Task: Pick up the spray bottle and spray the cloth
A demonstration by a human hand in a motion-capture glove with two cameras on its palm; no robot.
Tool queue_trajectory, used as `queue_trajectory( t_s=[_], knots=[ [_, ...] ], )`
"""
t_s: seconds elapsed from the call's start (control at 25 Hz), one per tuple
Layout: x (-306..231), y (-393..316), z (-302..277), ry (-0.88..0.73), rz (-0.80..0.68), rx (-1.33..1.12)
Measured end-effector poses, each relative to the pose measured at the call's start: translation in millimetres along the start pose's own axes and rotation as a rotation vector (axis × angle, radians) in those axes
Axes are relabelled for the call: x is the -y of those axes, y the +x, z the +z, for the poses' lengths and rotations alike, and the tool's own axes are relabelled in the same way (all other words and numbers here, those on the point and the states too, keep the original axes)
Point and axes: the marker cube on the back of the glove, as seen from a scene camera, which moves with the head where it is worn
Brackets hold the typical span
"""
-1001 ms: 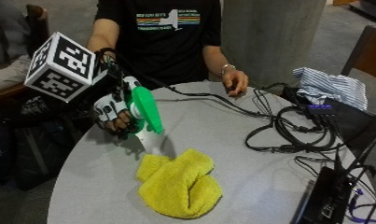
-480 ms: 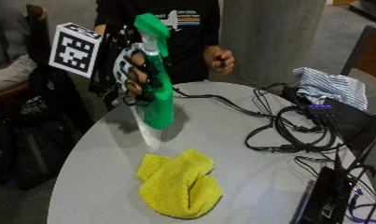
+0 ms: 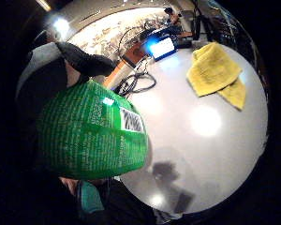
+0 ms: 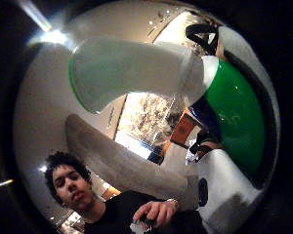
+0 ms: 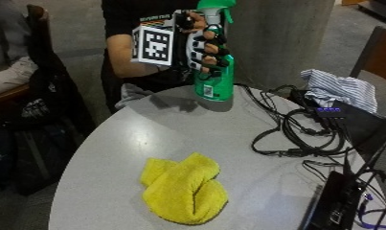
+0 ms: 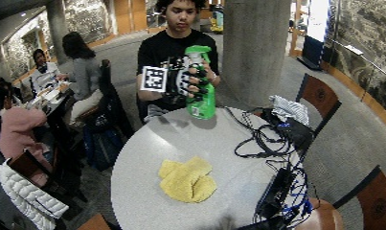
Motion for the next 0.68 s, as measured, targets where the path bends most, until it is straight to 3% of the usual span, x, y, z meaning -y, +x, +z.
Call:
queue_trajectory(
  t_s=[0.36,0.68],
  knots=[
    [-21,8,82,-0.101,0.064,0.031],
    [-26,16,101,-0.121,0.075,0.031]
  ],
)
